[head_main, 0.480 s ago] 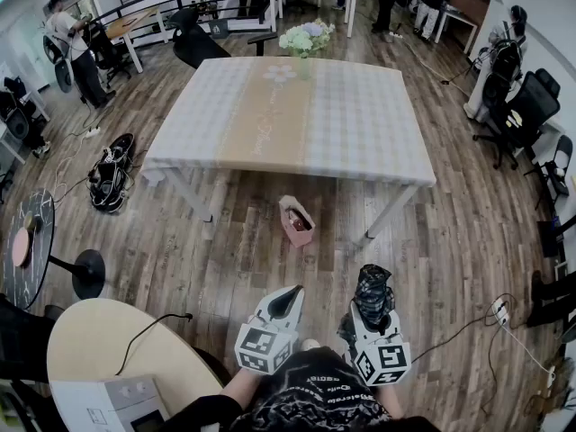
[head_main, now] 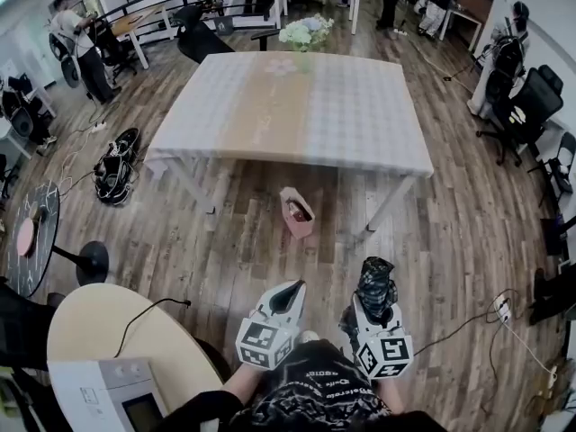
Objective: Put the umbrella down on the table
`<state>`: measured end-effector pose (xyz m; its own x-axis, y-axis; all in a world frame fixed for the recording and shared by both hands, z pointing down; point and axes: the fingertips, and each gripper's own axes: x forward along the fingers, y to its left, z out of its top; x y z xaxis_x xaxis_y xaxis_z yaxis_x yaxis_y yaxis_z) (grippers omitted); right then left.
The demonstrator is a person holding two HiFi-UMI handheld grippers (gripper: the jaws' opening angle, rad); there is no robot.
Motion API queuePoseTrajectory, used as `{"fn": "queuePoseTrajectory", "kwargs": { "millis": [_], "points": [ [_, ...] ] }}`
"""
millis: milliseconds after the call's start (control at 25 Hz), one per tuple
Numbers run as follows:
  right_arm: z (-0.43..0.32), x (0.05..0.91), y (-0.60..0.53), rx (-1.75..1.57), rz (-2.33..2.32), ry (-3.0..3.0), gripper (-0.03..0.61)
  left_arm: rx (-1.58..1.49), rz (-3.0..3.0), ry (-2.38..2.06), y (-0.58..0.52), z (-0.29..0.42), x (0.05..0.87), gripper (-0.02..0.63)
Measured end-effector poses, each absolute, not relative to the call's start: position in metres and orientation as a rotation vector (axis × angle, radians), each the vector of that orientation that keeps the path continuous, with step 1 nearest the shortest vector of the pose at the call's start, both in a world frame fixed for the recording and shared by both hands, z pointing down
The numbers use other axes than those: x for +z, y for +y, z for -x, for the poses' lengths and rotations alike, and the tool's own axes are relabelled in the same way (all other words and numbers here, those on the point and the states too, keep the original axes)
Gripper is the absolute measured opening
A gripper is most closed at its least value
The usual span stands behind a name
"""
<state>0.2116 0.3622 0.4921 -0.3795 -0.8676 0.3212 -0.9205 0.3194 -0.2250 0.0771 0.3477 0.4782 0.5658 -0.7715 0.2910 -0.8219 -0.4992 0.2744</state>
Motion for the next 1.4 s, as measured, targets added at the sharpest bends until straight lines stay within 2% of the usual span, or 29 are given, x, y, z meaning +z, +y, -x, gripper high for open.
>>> {"fn": "queuePoseTrajectory", "kwargs": {
  "millis": [360, 800, 1160, 1400],
  "points": [
    [-0.220, 0.495, 0.349, 0.597, -1.704, -2.458, 0.190, 0.183, -2.404, -1.302, 0.329, -0.075, 0.489, 0.018],
    [-0.224, 0.493, 0.251, 0.559, -1.766, -2.391, 0.189, 0.192, -2.427, -1.286, 0.221, -0.057, 0.496, 0.018],
    [-0.187, 0.498, 0.161, 0.572, -1.771, -2.370, 0.189, 0.209, -2.453, -1.232, 0.136, -0.028, 0.502, 0.018],
    [-0.165, 0.505, 0.139, 0.639, -1.841, -2.375, 0.189, 0.232, -2.514, -1.132, 0.108, -0.020, 0.503, 0.018]
  ]
}}
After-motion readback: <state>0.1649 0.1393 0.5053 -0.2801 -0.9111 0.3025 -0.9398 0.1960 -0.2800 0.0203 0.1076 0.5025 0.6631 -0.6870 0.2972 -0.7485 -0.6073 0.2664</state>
